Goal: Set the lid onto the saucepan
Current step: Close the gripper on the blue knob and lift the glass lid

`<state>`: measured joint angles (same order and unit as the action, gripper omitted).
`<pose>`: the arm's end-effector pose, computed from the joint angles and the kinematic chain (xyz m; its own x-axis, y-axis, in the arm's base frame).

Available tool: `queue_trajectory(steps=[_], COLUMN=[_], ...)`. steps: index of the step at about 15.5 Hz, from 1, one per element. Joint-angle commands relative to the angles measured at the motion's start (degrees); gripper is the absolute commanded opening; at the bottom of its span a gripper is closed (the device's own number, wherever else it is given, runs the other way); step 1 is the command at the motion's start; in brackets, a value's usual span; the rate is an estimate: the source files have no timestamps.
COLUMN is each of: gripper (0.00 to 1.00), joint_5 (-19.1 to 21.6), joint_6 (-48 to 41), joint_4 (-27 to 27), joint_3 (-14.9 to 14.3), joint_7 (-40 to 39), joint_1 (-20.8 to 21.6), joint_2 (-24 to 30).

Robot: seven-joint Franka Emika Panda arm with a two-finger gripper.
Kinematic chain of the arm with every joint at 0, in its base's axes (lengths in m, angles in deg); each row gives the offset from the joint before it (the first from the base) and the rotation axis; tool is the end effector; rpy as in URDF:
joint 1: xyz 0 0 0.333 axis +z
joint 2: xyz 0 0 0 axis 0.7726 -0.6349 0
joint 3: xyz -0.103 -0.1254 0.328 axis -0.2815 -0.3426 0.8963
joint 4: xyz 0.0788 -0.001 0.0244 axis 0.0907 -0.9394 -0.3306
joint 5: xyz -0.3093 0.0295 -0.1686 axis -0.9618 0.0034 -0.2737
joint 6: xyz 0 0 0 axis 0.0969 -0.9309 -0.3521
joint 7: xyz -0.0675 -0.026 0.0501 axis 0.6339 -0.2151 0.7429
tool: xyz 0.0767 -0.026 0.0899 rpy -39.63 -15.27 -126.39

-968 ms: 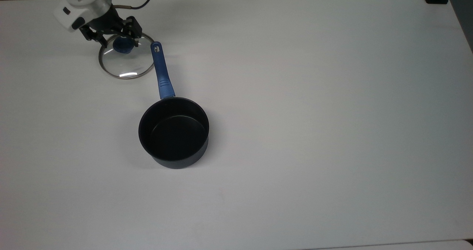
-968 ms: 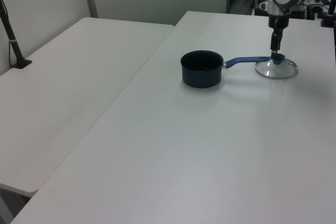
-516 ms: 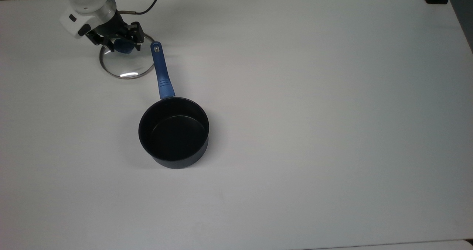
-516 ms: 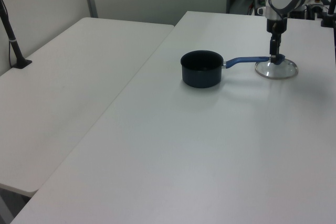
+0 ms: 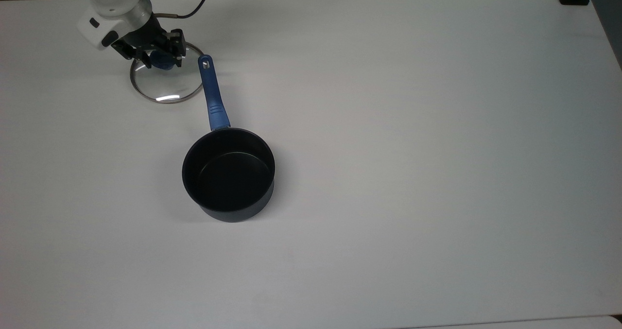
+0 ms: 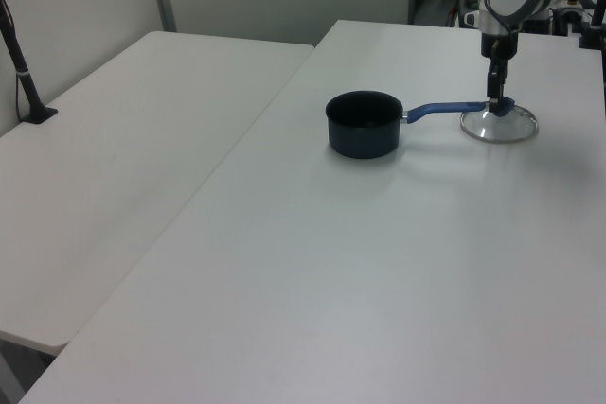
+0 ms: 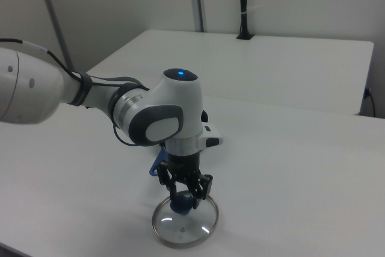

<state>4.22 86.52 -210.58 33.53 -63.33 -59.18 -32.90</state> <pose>0.4778 -0.1991 0.4091 0.9940 0.0607 -0.0913 0.0554 -0.9966 -0.0605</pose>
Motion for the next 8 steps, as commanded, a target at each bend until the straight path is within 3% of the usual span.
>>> queue_trajectory(steps=[1,6,8], gripper=[0.34,0.34,0.34], joint_5=[-1.2,-1.1,-1.1], joint_6=[-4.8,-11.7,-13.9], joint_4=[2.3,12.5,17.4], joint_3=[-0.3,-0.3,-0.3], joint_7=[-1.2,0.5,5.2], joint_1=[-0.3,-2.4,-2.2], joint_2=[2.7,2.0,0.9])
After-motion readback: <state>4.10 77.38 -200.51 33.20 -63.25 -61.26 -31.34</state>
